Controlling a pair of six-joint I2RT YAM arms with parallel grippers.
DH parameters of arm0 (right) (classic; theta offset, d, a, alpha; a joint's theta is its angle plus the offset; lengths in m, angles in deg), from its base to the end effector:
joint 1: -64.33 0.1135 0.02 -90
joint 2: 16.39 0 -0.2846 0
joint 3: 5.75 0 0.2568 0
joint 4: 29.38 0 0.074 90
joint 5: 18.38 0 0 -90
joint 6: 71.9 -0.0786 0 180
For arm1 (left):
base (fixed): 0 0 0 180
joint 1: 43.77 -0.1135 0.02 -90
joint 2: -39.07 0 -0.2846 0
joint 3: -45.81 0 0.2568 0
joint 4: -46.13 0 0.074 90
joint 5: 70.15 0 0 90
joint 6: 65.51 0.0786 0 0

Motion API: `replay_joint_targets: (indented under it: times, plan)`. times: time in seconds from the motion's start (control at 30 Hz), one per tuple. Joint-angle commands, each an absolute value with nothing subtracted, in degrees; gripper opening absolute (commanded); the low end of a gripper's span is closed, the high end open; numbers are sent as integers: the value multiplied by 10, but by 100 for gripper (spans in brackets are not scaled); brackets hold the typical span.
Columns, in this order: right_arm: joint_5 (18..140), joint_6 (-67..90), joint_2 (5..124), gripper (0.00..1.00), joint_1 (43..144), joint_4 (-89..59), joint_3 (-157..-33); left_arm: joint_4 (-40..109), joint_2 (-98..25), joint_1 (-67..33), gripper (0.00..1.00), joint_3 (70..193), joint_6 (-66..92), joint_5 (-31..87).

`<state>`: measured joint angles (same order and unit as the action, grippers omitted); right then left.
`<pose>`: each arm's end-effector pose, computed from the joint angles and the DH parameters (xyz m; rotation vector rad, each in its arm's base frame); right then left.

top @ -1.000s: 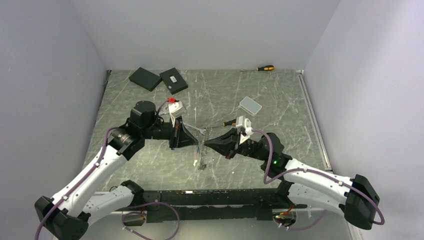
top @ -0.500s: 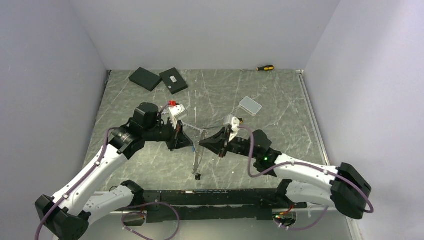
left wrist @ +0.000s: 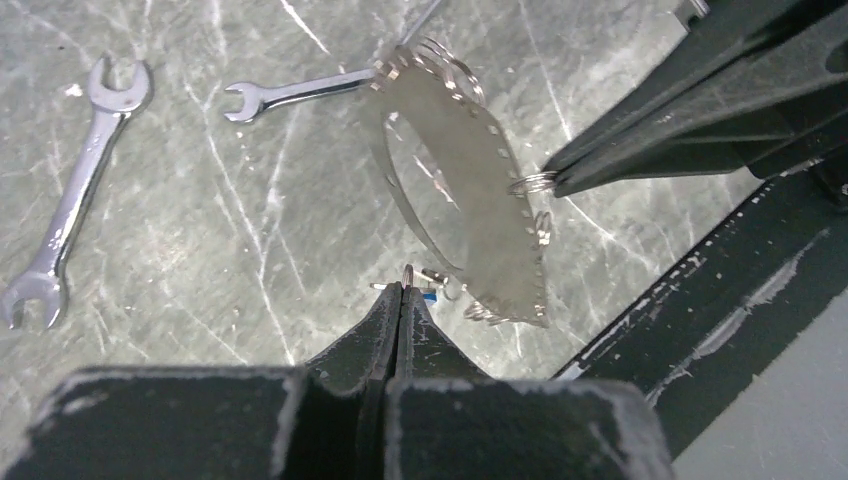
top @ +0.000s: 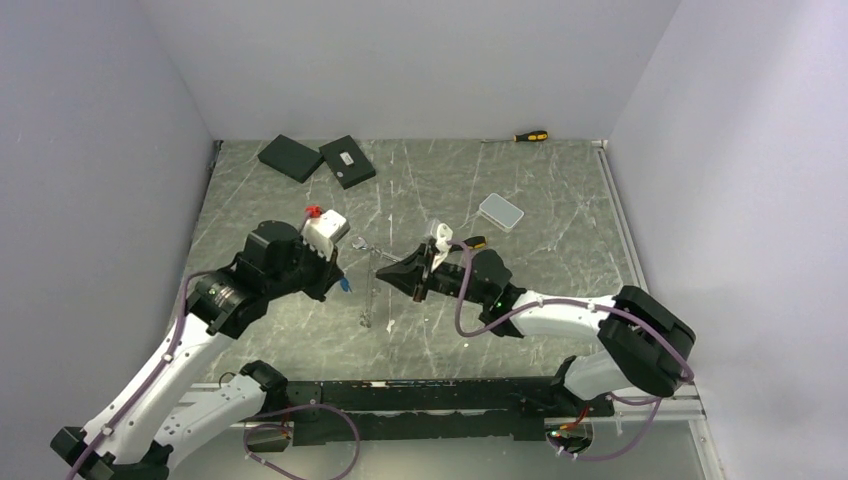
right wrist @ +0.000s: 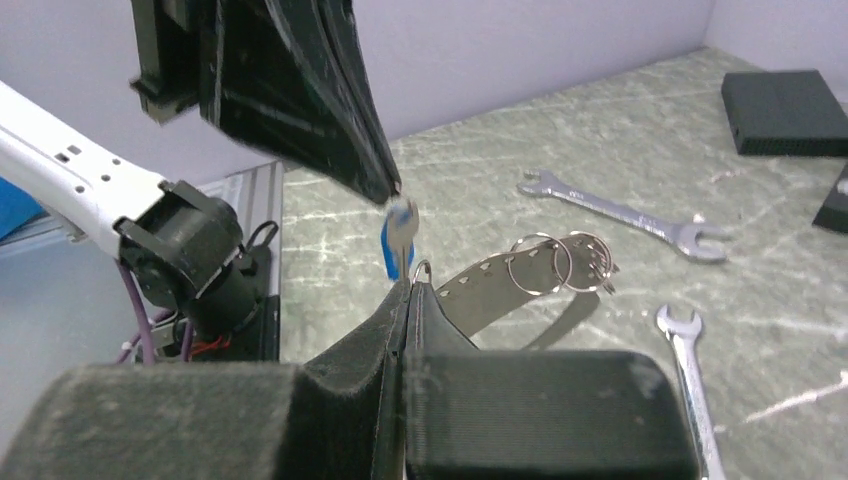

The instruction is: Put the keys on the keyring

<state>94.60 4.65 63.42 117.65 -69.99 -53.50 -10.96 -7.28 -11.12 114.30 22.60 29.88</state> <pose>0.1737 0.2846 0.2791 -0.8524 1.3016 1.2249 0.1488 -0.1116 0.3295 0.6860 2.1114 -0.5289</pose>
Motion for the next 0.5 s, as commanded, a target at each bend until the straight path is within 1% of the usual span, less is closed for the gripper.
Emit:
replay_joint_targets:
  times: [0.0,0.2,0.47]
  plan:
    - [913,27,640,0,1173,-810,-458,-89,-58,-114,0,1128,235,241]
    - [904,13,681,0,1167,-869,-364,-48,-73,-114,0,1096,232,262]
    - [899,2,704,0,1157,-856,-332,-6,-83,-114,0,1058,223,299]
